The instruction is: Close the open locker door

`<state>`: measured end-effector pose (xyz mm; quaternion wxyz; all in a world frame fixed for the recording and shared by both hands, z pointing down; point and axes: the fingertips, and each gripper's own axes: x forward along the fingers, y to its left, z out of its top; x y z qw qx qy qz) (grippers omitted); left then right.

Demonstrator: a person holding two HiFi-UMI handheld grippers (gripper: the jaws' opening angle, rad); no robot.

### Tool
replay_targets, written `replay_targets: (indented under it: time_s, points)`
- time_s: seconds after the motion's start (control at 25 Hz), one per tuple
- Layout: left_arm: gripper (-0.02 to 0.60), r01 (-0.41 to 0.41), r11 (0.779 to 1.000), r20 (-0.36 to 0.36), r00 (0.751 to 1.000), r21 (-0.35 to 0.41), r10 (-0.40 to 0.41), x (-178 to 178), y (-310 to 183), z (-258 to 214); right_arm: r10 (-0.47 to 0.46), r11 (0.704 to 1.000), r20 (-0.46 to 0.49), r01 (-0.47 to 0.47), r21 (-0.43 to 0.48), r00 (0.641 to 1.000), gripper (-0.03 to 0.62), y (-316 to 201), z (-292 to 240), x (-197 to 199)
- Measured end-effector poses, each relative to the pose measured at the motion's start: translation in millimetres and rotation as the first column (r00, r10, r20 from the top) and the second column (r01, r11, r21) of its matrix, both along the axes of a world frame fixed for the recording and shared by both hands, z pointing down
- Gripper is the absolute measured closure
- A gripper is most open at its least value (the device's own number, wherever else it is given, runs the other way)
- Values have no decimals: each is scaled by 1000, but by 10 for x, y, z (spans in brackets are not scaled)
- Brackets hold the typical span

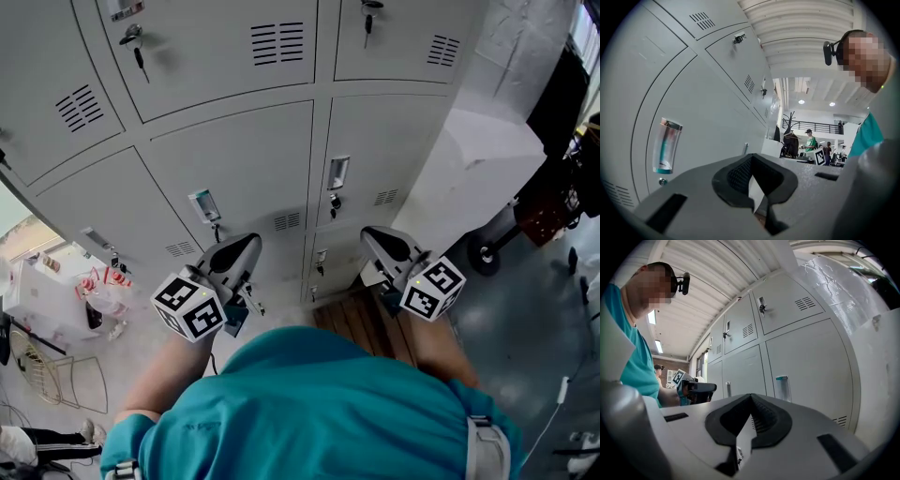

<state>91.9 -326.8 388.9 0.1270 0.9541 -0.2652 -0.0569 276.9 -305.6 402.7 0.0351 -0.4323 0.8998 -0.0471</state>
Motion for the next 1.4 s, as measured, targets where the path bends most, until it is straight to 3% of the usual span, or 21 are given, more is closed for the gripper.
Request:
replay_targets:
  time_s: [0.48,0.8,1.08,1.4]
  points:
    - [578,105,994,12,994,14,-105,-104,47,-25,-71,997,0,71,11,997,592,-15,-61,-37]
    - [578,274,962,20,961,6,-274,-358,248,98,-223,975,-17,223,0,975,592,-130,-26,-312]
    - [578,399,917,24,916,22,-400,-870,543,131,-336,942,-36,336,-11,941,593,-95,43,-838]
    - [578,403,914,39,914,39,-405,-1683,753,130,-283,959,-6,282,-39,959,594,12,80,-1431]
